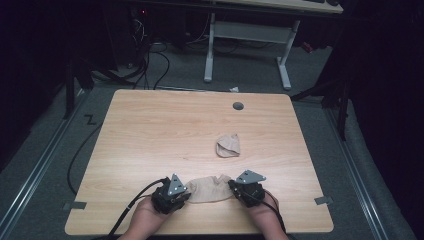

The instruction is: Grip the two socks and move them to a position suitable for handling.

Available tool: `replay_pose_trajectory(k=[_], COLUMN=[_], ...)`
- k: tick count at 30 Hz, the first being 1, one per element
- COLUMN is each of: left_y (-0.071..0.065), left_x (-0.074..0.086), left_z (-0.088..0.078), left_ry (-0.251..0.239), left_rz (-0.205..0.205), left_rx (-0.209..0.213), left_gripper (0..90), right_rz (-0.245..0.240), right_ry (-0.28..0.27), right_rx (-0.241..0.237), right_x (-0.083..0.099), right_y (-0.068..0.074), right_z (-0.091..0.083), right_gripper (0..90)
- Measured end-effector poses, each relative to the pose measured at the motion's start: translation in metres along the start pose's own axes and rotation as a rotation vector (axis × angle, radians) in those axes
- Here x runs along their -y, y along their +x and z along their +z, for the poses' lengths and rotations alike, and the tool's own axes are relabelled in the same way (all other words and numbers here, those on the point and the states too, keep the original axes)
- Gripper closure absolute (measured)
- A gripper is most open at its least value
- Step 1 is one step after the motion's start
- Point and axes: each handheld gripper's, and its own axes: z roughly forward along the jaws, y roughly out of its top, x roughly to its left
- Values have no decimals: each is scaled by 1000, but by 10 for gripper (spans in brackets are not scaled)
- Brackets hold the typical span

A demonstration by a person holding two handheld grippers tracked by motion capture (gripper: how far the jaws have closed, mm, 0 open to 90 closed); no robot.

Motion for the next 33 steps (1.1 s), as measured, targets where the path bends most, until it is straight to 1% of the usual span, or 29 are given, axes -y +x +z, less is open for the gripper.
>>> replay_pose_trajectory(k=[1, 3, 4, 5, 6, 7, 10, 12, 13, 15, 17, 20, 22, 24, 25, 26, 27, 28, 29, 30, 33], left_y=[0, 0, 0, 0, 0, 0, -2, -2, -1, 0, 2, 8, 13, 21, 23, 28, 32, 35, 38, 40, 44], left_x=[1, 1, 5, 5, 9, 11, 17, 20, 22, 21, 19, 18, 19, 21, 21, 23, 24, 25, 26, 27, 28], left_z=[-1, -2, -6, -6, -11, -14, -23, -26, -28, -31, -35, -40, -43, -46, -47, -49, -50, -50, -50, -50, -50], left_ry=[4, 7, 14, 14, 23, 29, 50, 57, 60, 52, 21, -30, -54, -82, -96, -113, -118, -120, -118, -113, -110], left_rz=[5, 9, 6, 6, 7, 7, 19, 13, 6, -7, -22, -36, -48, -70, -79, -96, -110, -118, -122, -126, -135], left_rx=[4, 5, 16, 16, 28, 31, 26, 25, 27, 19, 17, -4, -29, -71, -80, -86, -90, -90, -93, -97, -105], left_gripper=[724, 718, 718, 717, 718, 718, 717, 716, 713, 689, 670, 649, 631, 623, 627, 627, 627, 626, 623, 622, 618], right_rz=[-7, 6, 24, 23, 14, 9, -14, -29, -37, -55, -49, -25, -11, 22, 33, 54, 71, 77, 91, 94, 121], right_ry=[7, 8, 2, 1, 2, 6, 11, 5, 5, -6, -37, -72, -85, -99, -104, -106, -113, -119, -120, -120, -107], right_rx=[-4, -16, -36, -48, -53, -58, -82, -99, -99, -97, -88, -64, -45, -31, -22, -18, -7, 6, 22, 39, 69], right_x=[0, 3, 5, 6, 7, 6, 6, 6, 6, 5, 2, -1, -4, -8, -10, -13, -17, -21, -26, -31, -47], right_y=[1, 4, 6, 7, 10, 12, 22, 30, 32, 37, 37, 29, 22, 12, 6, 2, -6, -11, -16, -22, -40], right_z=[1, 0, -2, -3, -4, -4, -6, -6, -6, -8, -12, -16, -16, -15, -14, -13, -11, -9, -7, -4, 10], right_gripper=[861, 860, 859, 859, 858, 858, 855, 842, 830, 813, 813, 814, 819, 820, 822, 826, 827, 829, 832, 845, 873])
